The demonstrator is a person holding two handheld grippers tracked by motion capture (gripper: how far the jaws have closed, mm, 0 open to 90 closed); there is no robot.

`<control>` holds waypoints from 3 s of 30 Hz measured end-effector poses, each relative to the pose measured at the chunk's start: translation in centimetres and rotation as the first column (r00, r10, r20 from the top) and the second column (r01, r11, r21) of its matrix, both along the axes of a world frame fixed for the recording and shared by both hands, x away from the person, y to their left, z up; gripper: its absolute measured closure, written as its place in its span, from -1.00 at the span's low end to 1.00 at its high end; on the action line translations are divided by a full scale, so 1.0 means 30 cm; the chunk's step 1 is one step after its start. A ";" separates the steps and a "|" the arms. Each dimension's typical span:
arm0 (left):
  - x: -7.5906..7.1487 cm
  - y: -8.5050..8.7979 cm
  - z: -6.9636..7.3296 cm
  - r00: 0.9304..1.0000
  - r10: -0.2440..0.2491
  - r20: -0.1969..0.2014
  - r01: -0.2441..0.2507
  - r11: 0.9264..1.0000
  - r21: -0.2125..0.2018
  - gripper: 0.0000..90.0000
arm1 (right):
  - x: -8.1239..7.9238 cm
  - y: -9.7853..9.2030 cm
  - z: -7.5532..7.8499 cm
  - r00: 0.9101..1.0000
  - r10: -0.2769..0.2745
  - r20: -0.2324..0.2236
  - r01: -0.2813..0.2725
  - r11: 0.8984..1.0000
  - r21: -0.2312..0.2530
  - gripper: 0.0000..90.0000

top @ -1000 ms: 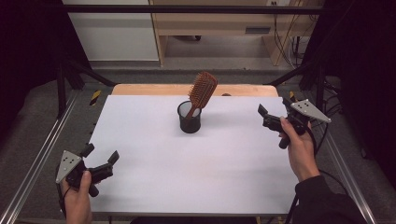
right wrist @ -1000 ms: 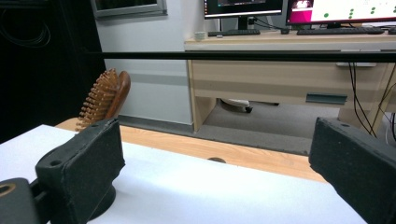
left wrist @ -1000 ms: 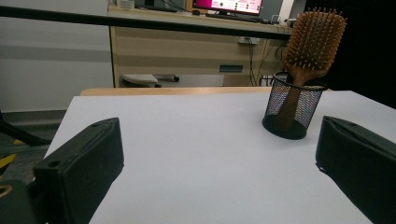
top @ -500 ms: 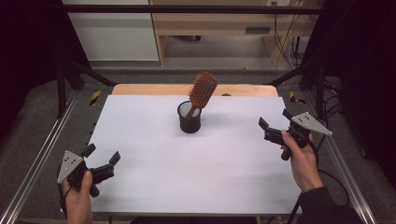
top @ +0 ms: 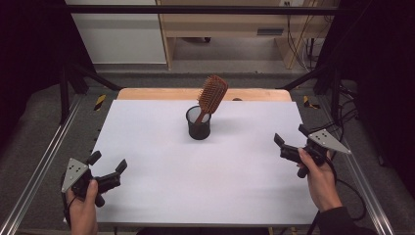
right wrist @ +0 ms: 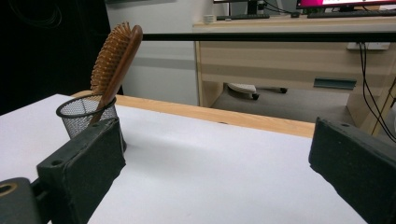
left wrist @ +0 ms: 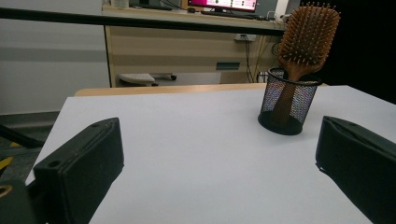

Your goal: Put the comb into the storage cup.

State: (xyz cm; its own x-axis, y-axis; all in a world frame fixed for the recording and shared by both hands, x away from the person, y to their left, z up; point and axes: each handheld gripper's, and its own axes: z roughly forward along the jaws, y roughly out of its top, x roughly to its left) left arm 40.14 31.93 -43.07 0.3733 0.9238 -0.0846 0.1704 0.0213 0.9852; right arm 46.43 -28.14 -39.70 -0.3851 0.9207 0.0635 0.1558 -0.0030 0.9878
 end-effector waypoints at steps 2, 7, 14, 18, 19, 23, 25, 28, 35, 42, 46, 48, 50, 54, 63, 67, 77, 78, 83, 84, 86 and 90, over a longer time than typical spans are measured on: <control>0.000 0.000 -0.001 1.000 0.000 -0.001 0.000 1.000 0.001 -0.97 | -0.006 -0.005 -0.013 1.000 -0.003 -0.002 0.003 1.000 0.000 -0.92; 0.000 -0.003 -0.002 1.000 -0.002 -0.001 0.002 1.000 0.004 -0.97 | -0.017 -0.014 -0.036 1.000 -0.008 -0.007 0.008 1.000 -0.009 -0.92; -0.001 -0.004 -0.002 1.000 -0.007 0.000 0.007 1.000 0.010 -0.97 | -0.032 -0.028 -0.057 1.000 -0.018 -0.004 0.018 1.000 -0.022 -0.91; -0.001 -0.005 -0.002 1.000 -0.009 0.001 0.009 1.000 0.011 -0.97 | -0.040 -0.036 -0.070 1.000 -0.021 -0.010 0.021 0.999 -0.024 -0.91; -0.001 -0.005 -0.002 1.000 -0.008 0.001 0.008 1.000 0.011 -0.97 | -0.041 -0.037 -0.073 1.000 -0.021 -0.013 0.020 1.000 -0.024 -0.92; -0.001 -0.005 -0.002 1.000 -0.010 0.001 0.010 1.000 0.013 -0.97 | -0.048 -0.041 -0.085 1.000 -0.020 -0.019 0.019 0.999 -0.035 -0.92; -0.001 -0.007 -0.002 1.000 -0.011 0.001 0.011 1.000 0.013 -0.97 | -0.051 -0.042 -0.090 1.000 -0.020 -0.021 0.019 0.999 -0.041 -0.92; -0.001 -0.009 -0.003 1.000 -0.014 0.002 0.013 1.000 0.015 -0.97 | -0.055 -0.045 -0.097 1.000 -0.020 -0.022 0.019 0.999 -0.041 -0.93; -0.001 -0.011 -0.003 1.000 -0.017 0.002 0.017 1.000 0.020 -0.97 | -0.065 -0.046 -0.111 0.999 -0.018 -0.033 0.016 0.999 -0.034 -0.93; -0.001 -0.012 -0.004 1.000 -0.019 0.001 0.019 1.000 0.018 -0.97 | -0.073 -0.041 -0.125 0.999 -0.005 -0.042 0.004 0.999 -0.037 -0.93; -0.002 -0.013 -0.004 1.000 -0.020 0.002 0.020 1.000 0.019 -0.97 | -0.077 -0.036 -0.134 0.999 0.001 -0.046 -0.003 0.999 -0.043 -0.93; -0.002 -0.013 -0.004 1.000 -0.021 0.002 0.021 1.000 0.020 -0.97 | -0.079 -0.032 -0.140 0.999 0.004 -0.046 -0.006 0.999 -0.046 -0.93; -0.002 -0.013 -0.004 1.000 -0.021 0.002 0.021 1.000 0.019 -0.97 | -0.081 -0.029 -0.145 0.999 0.007 -0.041 -0.009 0.999 -0.050 -0.93; -0.002 -0.014 -0.005 1.000 -0.022 0.002 0.022 1.000 0.018 -0.97 | -0.086 -0.022 -0.153 0.999 0.014 -0.035 -0.016 0.998 -0.052 -0.93; -0.001 -0.016 -0.006 1.000 -0.025 0.001 0.025 0.999 0.021 -0.97 | -0.094 0.001 -0.169 0.999 0.033 -0.028 -0.035 0.997 -0.063 -0.93; -0.001 -0.020 -0.006 1.000 -0.027 0.001 0.027 0.999 0.023 -0.97 | -0.096 0.019 -0.176 0.999 0.043 -0.021 -0.044 0.997 -0.067 -0.92; 0.000 -0.022 -0.008 0.999 -0.036 0.001 0.036 0.999 0.023 -0.97 | -0.098 0.057 -0.185 0.997 0.077 -0.014 -0.078 0.994 -0.081 -0.92; 0.000 -0.022 -0.008 0.999 -0.037 0.001 0.037 0.999 0.020 -0.97 | -0.098 0.061 -0.187 0.997 0.080 -0.015 -0.081 0.994 -0.080 -0.92; 0.000 -0.024 -0.010 0.999 -0.041 0.000 0.041 0.999 0.015 -0.97 | -0.094 0.083 -0.193 0.994 0.105 -0.016 -0.106 0.991 -0.078 -0.92; 0.000 -0.025 -0.009 0.999 -0.042 0.001 0.042 0.999 0.015 -0.97 | -0.093 0.088 -0.195 0.994 0.108 -0.017 -0.109 0.991 -0.074 -0.92; 0.000 -0.026 -0.010 0.999 -0.045 0.002 0.045 0.999 0.015 -0.97 | -0.090 0.098 -0.197 0.992 0.121 -0.018 -0.122 0.990 -0.070 -0.92; 0.000 -0.029 -0.012 0.999 -0.044 0.002 0.044 0.999 0.016 -0.96 | -0.086 0.114 -0.201 0.989 0.146 -0.018 -0.147 0.986 -0.076 -0.92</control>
State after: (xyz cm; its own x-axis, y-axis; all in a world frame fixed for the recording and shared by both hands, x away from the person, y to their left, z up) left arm 40.14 31.06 -43.42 0.4134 0.9079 -0.0690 0.1687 -0.0019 0.9857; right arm 43.86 -24.71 -45.72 -0.5160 0.8566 0.0003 0.1613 0.0968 0.9821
